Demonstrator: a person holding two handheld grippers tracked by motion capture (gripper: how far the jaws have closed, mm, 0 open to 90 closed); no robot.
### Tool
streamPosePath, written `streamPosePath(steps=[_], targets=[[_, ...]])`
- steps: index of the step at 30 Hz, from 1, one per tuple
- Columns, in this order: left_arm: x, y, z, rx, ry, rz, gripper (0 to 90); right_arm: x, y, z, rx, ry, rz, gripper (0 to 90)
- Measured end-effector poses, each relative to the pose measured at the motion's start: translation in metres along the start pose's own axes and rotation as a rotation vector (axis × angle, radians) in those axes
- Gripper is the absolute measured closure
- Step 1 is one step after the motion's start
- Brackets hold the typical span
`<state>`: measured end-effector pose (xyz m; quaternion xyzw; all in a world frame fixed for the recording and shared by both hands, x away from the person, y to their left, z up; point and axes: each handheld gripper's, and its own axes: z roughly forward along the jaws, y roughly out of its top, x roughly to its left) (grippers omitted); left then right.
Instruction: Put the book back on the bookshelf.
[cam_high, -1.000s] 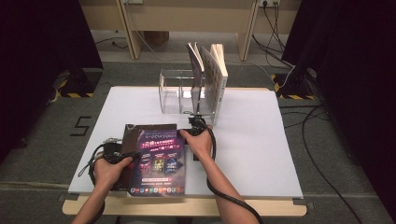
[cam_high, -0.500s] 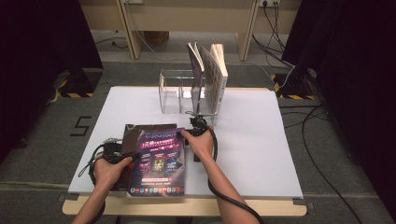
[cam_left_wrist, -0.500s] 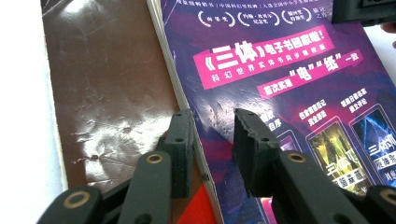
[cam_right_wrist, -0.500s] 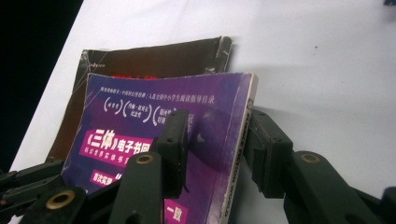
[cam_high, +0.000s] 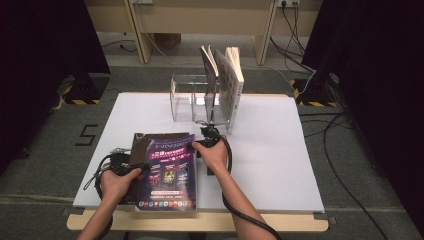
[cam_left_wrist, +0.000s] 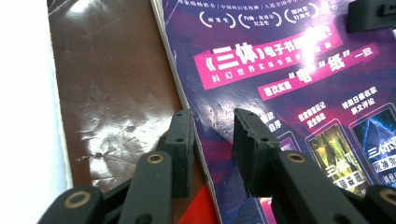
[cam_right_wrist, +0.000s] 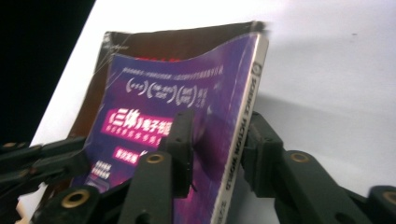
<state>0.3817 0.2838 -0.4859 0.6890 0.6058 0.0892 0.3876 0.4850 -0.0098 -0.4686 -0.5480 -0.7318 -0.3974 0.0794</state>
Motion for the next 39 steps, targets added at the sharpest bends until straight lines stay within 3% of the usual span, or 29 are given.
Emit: streamPosePath(steps=[9,12,17,22,34,39], targets=[[0.0,-0.001,-0.001,-0.001,0.007,0.007,68.3,0.009,0.002,-0.006,0.032,0.044,-0.039,78.3],[0.001,-0.001,-0.001,-0.008,-0.004,-0.002,66.9,0.011,0.004,-0.01,0.027,0.077,-0.006,80.3],[0.002,0.0,-0.002,-0.05,-0.029,-0.027,60.4,0.012,0.005,-0.016,-0.018,0.115,0.009,82.6],[0.002,0.003,-0.008,-0.095,-0.023,-0.023,59.6,0.015,0.008,-0.027,-0.053,0.104,-0.001,83.0],[0.002,0.004,-0.009,-0.106,-0.02,-0.007,59.2,0.026,0.01,-0.055,-0.134,0.067,-0.077,83.1],[0.002,0.004,-0.009,-0.118,-0.03,-0.026,59.2,0.026,0.011,-0.067,-0.174,0.046,-0.092,83.0]])
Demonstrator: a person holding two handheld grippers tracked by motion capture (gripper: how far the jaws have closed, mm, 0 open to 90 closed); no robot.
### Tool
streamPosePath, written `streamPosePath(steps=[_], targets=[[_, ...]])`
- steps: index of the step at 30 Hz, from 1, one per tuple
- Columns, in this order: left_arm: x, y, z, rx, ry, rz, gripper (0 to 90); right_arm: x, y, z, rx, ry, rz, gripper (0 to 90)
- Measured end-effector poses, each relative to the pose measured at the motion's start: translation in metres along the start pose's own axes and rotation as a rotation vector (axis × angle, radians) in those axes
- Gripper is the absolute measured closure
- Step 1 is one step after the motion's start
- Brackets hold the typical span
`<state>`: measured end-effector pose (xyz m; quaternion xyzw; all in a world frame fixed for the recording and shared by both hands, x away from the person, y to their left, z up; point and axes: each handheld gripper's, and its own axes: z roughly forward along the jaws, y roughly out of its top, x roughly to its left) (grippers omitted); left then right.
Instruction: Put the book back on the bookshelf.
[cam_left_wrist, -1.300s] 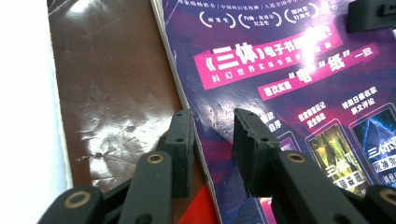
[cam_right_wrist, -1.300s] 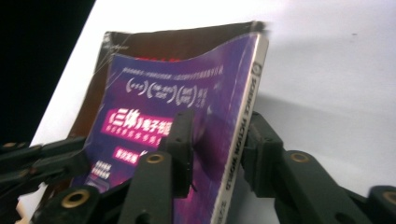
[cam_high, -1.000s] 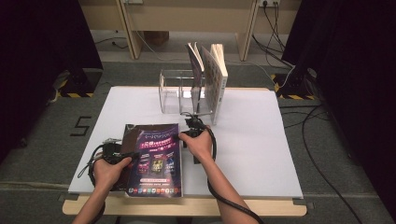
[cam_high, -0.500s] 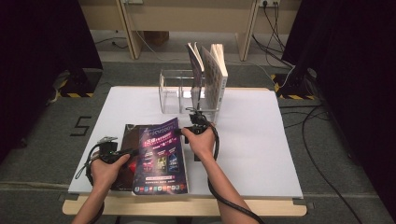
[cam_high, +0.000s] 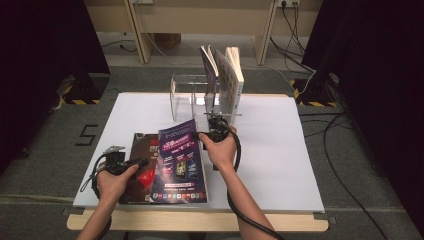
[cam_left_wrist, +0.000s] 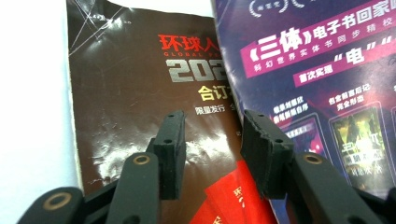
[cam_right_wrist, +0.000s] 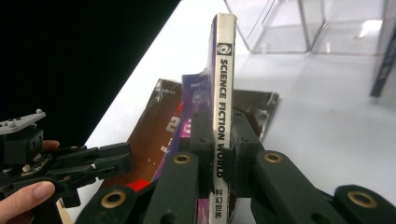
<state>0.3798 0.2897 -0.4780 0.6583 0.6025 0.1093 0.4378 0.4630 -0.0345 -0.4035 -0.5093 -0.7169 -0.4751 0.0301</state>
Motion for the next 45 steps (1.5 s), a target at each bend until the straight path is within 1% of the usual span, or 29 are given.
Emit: streamPosePath(steps=[6,7,10,13,16,21,24,25,27,35,38,40,45], targets=[[0.0,-0.001,0.0,0.001,0.01,0.006,59.3,0.004,0.004,-0.018,-0.053,-0.024,-0.025,83.1],[0.0,0.0,0.0,0.0,0.009,0.005,59.3,0.004,0.005,-0.02,-0.062,-0.028,-0.039,83.1],[0.0,0.0,0.001,0.005,0.003,0.003,59.4,0.007,0.006,-0.025,-0.064,-0.046,-0.058,83.1],[0.0,-0.001,0.001,0.005,-0.001,0.0,59.6,0.007,0.007,-0.029,-0.077,-0.041,-0.058,83.1],[0.0,-0.001,0.001,0.004,0.002,0.003,59.8,0.009,0.009,-0.033,-0.094,-0.045,-0.062,83.1],[0.0,-0.001,0.001,0.001,0.002,0.003,60.1,0.012,0.012,-0.043,-0.134,-0.05,-0.073,83.1],[0.0,0.0,0.0,0.005,0.005,0.008,60.2,0.015,0.014,-0.05,-0.16,-0.06,-0.086,83.1],[0.0,0.0,0.0,0.005,0.004,0.007,60.1,0.017,0.015,-0.051,-0.166,-0.071,-0.097,83.1],[0.0,0.0,0.0,0.005,0.004,0.008,60.2,0.019,0.016,-0.054,-0.18,-0.088,-0.117,83.1],[0.001,-0.001,0.001,0.001,0.003,0.004,60.2,0.022,0.019,-0.062,-0.221,-0.099,-0.122,83.1],[0.001,0.0,0.0,0.001,0.006,0.005,60.2,0.026,0.02,-0.065,-0.249,-0.122,-0.148,83.0],[0.001,0.0,-0.001,-0.006,0.007,0.001,60.3,0.027,0.021,-0.067,-0.266,-0.121,-0.15,83.1],[0.002,0.001,-0.002,-0.015,0.005,0.007,60.6,0.028,0.023,-0.07,-0.298,-0.131,-0.152,83.1]])
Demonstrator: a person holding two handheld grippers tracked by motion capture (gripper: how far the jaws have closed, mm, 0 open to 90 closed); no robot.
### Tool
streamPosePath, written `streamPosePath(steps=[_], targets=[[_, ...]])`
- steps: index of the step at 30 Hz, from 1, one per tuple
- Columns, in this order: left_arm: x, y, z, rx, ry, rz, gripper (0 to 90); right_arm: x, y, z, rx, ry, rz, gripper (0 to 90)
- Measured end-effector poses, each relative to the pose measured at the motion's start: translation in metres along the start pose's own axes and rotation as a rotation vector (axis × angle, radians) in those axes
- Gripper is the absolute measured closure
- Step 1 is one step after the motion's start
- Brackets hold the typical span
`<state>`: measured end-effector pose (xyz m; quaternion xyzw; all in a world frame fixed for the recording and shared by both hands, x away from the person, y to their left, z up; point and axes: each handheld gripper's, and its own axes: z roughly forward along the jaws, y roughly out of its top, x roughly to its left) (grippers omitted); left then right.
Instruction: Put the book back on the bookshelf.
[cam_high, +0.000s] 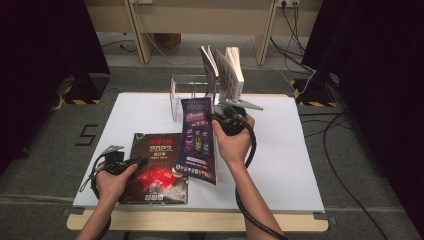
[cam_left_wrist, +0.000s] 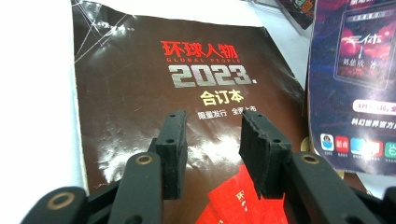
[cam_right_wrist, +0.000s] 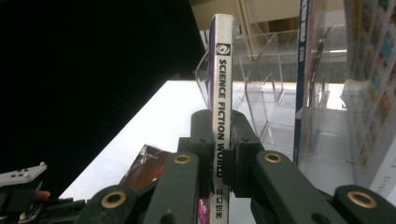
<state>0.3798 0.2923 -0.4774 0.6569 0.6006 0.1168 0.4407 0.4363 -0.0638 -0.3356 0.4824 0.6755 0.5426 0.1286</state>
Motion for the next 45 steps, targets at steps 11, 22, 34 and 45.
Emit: streamPosePath(steps=[11,22,34,45], targets=[[0.001,0.0,-0.001,0.0,0.003,-0.002,60.9,0.0,0.008,-0.006,-0.05,-0.024,-0.006,83.1],[0.001,-0.003,-0.006,-0.009,0.016,-0.009,60.9,-0.004,0.015,-0.016,-0.107,-0.054,-0.011,83.1],[0.001,-0.003,-0.004,-0.004,0.012,-0.003,61.0,-0.003,0.024,-0.018,-0.147,-0.078,-0.031,83.1],[0.002,-0.002,-0.005,-0.009,0.015,-0.002,61.2,0.001,0.029,-0.015,-0.164,-0.083,-0.047,83.1]])
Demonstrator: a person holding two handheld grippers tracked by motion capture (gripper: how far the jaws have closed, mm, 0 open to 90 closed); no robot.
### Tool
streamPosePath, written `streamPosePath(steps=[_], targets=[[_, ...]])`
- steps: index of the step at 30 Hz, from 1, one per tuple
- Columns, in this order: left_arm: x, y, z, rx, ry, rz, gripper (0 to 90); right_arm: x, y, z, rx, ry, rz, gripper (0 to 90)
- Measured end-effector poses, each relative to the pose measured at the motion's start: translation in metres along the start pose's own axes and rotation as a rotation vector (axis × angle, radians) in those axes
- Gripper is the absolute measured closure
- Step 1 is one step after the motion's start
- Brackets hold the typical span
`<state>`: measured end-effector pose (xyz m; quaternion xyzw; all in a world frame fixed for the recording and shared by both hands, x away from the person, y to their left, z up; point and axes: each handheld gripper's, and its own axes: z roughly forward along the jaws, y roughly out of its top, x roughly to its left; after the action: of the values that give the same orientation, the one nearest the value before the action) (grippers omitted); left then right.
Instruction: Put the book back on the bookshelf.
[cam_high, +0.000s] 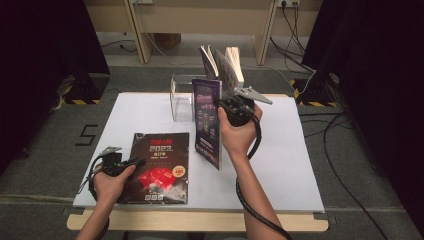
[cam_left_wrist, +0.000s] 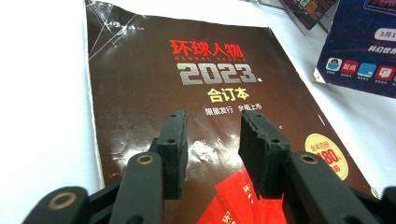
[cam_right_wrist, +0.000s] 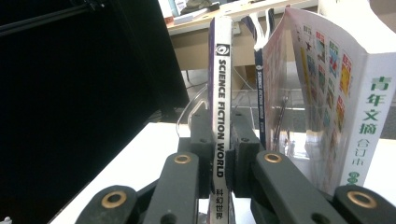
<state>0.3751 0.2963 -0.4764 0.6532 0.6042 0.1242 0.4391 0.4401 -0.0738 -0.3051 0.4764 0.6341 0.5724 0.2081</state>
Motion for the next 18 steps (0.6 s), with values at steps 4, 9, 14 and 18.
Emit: streamPosePath(steps=[4,9,14,18], targets=[[-0.0002,0.0004,0.0001,0.001,0.003,0.008,61.3,0.0001,0.0013,0.0018,-0.012,-0.005,-0.009,83.1],[0.0004,0.0002,-0.0004,-0.002,0.006,0.009,61.5,0.0008,0.0029,0.0043,-0.024,-0.007,-0.008,83.1],[0.0006,0.0008,-0.0008,-0.004,0.006,0.012,61.6,0.002,0.0034,0.0081,-0.027,-0.013,-0.013,83.1],[0.0013,0.0007,-0.0007,-0.003,0.01,0.015,61.7,0.0028,0.0036,0.0097,-0.034,-0.013,-0.012,83.1]])
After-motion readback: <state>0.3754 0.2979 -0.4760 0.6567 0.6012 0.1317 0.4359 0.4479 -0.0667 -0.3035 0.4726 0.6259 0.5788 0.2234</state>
